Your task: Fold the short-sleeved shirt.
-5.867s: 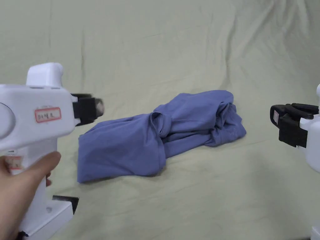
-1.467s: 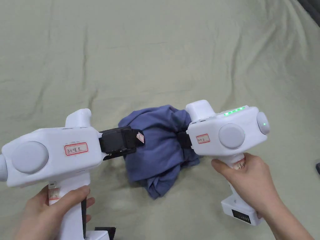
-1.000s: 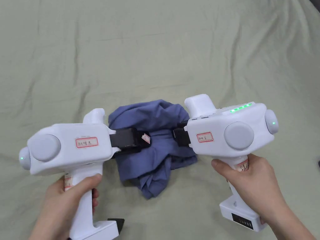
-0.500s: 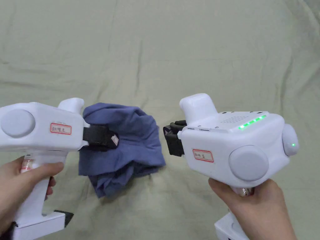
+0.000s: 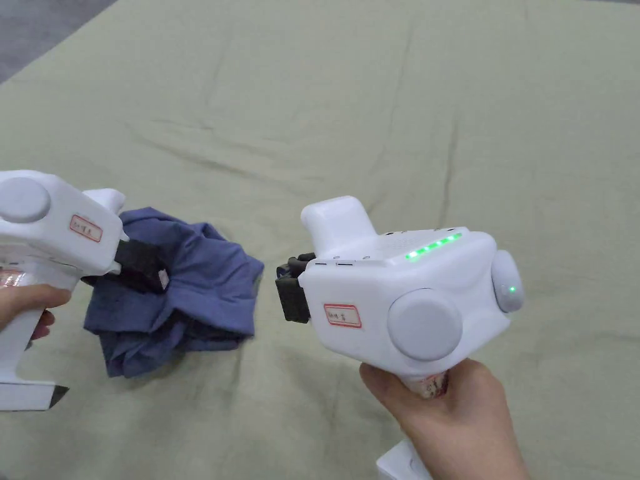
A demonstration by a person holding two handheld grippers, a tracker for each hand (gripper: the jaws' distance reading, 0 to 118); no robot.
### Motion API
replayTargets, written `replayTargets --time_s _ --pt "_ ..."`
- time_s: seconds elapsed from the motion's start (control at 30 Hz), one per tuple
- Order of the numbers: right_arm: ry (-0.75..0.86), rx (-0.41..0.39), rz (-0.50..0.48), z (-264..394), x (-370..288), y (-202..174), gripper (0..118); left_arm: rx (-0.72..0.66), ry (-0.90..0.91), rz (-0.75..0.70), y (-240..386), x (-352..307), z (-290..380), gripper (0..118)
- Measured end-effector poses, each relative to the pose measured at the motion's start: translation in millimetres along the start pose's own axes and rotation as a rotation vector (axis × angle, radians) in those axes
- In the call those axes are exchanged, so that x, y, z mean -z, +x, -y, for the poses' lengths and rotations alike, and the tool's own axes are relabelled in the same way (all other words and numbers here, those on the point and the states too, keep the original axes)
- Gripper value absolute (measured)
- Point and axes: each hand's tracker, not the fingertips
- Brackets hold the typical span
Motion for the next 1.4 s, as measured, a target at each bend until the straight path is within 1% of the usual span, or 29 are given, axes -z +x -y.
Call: replayTargets --time_s 0.03,0.07,0.1,0.13,0.17,0.23,0.3,0.37,0.4,0.43,0.47,0.5,0.53,0.57,0.63,0.7,0.77,0.97,1.03,1.1,1.2,1.3,1.4 --pt "-0.006 -0.006 0.000 -1.0 4.2 -3.5 2 -0.030 0.020 -0.008 -8.3 1.7 4.6 92" --pt "-0.011 -0.013 -0.004 -1.2 7.1 -6.1 2 -0.046 0.057 -0.032 -15.6 3.1 10.5 106" --pt "-0.015 -0.015 -0.012 -1.9 9.6 -6.9 2 -0.039 0.092 -0.063 -21.7 3.8 17.9 106" --pt "-0.017 -0.014 -0.016 -1.8 10.4 -7.9 2 -0.037 0.150 -0.061 -27.8 3.1 24.7 106" --pt "-0.019 -0.014 -0.019 -1.4 10.1 -8.4 2 -0.071 0.173 -0.068 -34.6 2.9 31.4 106" --pt "-0.019 -0.015 -0.018 -0.3 6.7 -8.0 2 -0.139 0.188 -0.086 -44.6 -0.1 41.6 106" --pt "-0.018 -0.019 -0.011 1.1 -1.2 -6.2 2 -0.170 0.194 -0.113 -51.6 -9.8 50.9 106" --pt "-0.009 -0.022 0.009 2.2 -12.4 -2.8 2 -0.172 0.230 -0.140 -51.5 -26.2 57.8 106" --pt "0.000 -0.024 0.018 3.2 -19.4 -0.4 2 -0.162 0.280 -0.141 -48.8 -40.5 63.2 102" --pt "0.009 -0.024 0.028 4.0 -25.9 1.7 2 -0.149 0.349 -0.135 -43.0 -54.0 67.6 77" --pt "0.021 -0.023 0.042 5.0 -34.3 4.5 2 -0.135 0.401 -0.132 -33.0 -67.1 69.4 3" --pt "0.042 -0.020 0.056 5.2 -44.0 8.7 2 -0.120 0.471 -0.193 -17.8 -79.9 73.4 0" --pt "0.061 -0.014 0.073 5.9 -53.4 12.0 2 -0.084 0.498 -0.210 -5.2 -97.2 74.4 0" --pt "0.069 -0.011 0.083 6.3 -64.8 16.0 2 -0.019 0.525 -0.184 13.3 -111.7 75.1 0" --pt "0.116 -0.008 0.130 5.8 -88.8 23.8 2 0.052 0.620 -0.241 57.8 -137.8 78.9 0" --pt "0.155 0.009 0.154 6.2 -119.2 33.8 2 0.089 0.698 -0.182 98.8 -161.2 84.2 0" --pt "0.203 0.015 0.192 6.8 -151.6 43.5 2 0.093 0.778 -0.124 138.9 -181.5 87.4 0" --pt "0.352 0.025 0.384 18.8 -270.7 75.2 2 0.227 0.973 0.007 267.4 -228.2 94.5 0" --pt "0.399 0.026 0.455 24.8 -310.3 86.1 2 0.250 1.021 0.074 307.0 -239.3 96.4 0" --pt "0.441 0.024 0.548 30.6 -352.5 96.8 2 0.287 1.062 0.122 345.7 -250.3 98.0 0" --pt "0.521 0.031 0.660 39.6 -407.1 110.3 2 0.333 1.077 0.223 390.9 -263.3 95.1 0" --pt "0.576 0.056 0.731 47.1 -453.9 123.4 2 0.376 1.098 0.239 429.0 -277.5 95.0 0" --pt "0.621 0.056 0.805 53.3 -490.8 127.7 2 0.415 1.089 0.253 452.0 -291.5 93.6 0"
